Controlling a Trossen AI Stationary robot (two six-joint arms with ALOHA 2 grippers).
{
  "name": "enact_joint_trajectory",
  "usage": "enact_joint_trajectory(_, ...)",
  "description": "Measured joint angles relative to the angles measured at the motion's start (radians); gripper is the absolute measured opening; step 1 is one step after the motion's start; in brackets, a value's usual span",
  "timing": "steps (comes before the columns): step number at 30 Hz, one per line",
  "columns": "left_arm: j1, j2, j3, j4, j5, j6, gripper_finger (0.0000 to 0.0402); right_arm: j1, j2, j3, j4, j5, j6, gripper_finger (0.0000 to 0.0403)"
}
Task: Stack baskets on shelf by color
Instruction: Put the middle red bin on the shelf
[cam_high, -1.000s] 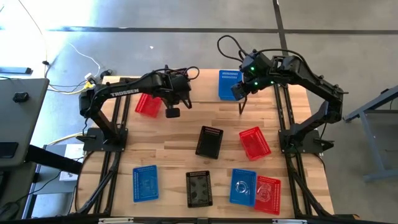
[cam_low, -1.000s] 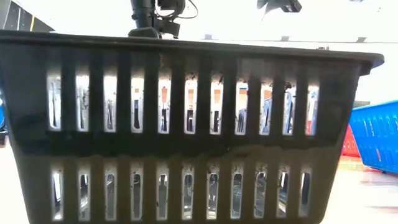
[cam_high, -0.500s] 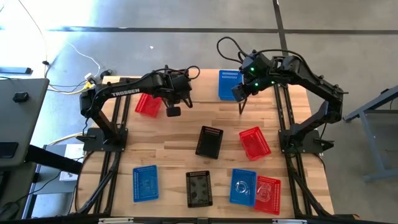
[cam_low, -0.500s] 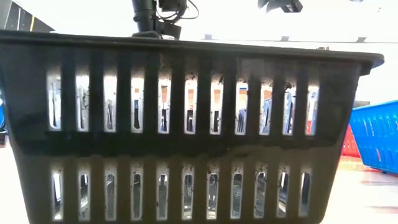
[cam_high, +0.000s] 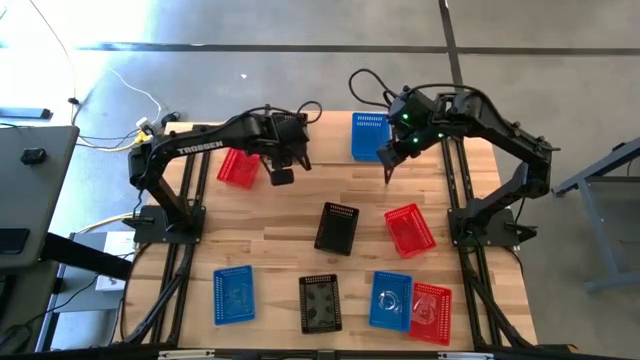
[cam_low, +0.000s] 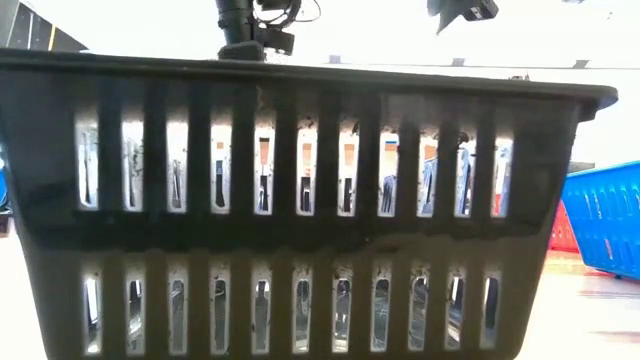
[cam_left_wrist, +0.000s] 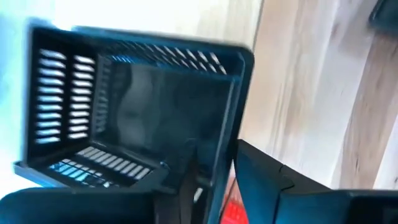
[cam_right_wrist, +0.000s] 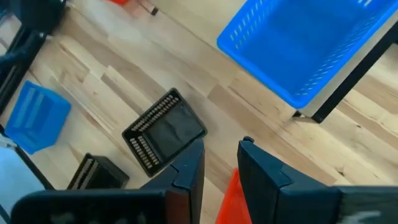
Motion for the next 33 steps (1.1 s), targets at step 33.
enact_joint_trajectory(33,-0.063,-0.147,0.263,-0.223,0.381,-0.033,0.0106,0.532,0.001,-0.001,-0.105,0.268,0.092,0.0083)
